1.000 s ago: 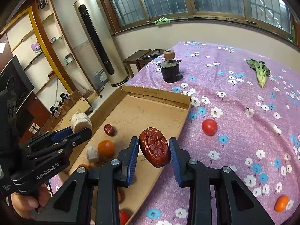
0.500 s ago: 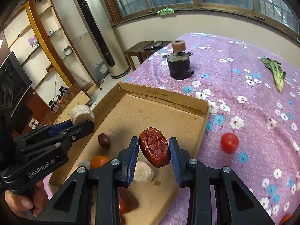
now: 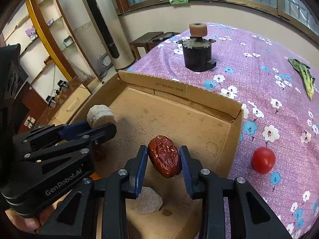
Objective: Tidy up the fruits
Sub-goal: 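Open the left gripper over the tray while the right releases the red date, then move both grippers back toward the last tomato and tangerine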
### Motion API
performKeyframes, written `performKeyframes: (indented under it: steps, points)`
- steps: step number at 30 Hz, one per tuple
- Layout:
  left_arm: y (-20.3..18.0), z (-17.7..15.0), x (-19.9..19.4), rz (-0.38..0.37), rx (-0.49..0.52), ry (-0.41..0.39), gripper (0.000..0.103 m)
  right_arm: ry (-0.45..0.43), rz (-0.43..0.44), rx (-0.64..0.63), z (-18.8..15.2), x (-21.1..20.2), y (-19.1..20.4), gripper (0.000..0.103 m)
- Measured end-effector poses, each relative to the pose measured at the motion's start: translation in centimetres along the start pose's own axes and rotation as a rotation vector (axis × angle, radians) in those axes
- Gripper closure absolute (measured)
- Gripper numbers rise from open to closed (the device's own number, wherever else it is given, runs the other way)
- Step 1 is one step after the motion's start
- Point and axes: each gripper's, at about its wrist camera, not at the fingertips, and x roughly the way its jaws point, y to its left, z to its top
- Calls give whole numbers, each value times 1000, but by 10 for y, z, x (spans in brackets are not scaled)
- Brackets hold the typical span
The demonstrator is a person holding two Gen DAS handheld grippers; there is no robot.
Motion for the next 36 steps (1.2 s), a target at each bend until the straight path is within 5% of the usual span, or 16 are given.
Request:
performKeyframes:
  steps: [7, 13, 24, 36]
  points:
    - [8, -1, 4, 18, -25, 32, 65, 28, -4, -1, 2, 9, 0, 66]
    - [20, -6, -14, 8, -71, -1, 51, -16, 18, 2, 2, -9, -2, 41]
    - [4, -15, -58, -53, -61, -78, 47, -76, 45, 9, -14, -56, 0, 40]
    - [-42, -41, -100, -150, -4, -117, 46, -115, 17, 75, -71, -114, -29, 40]
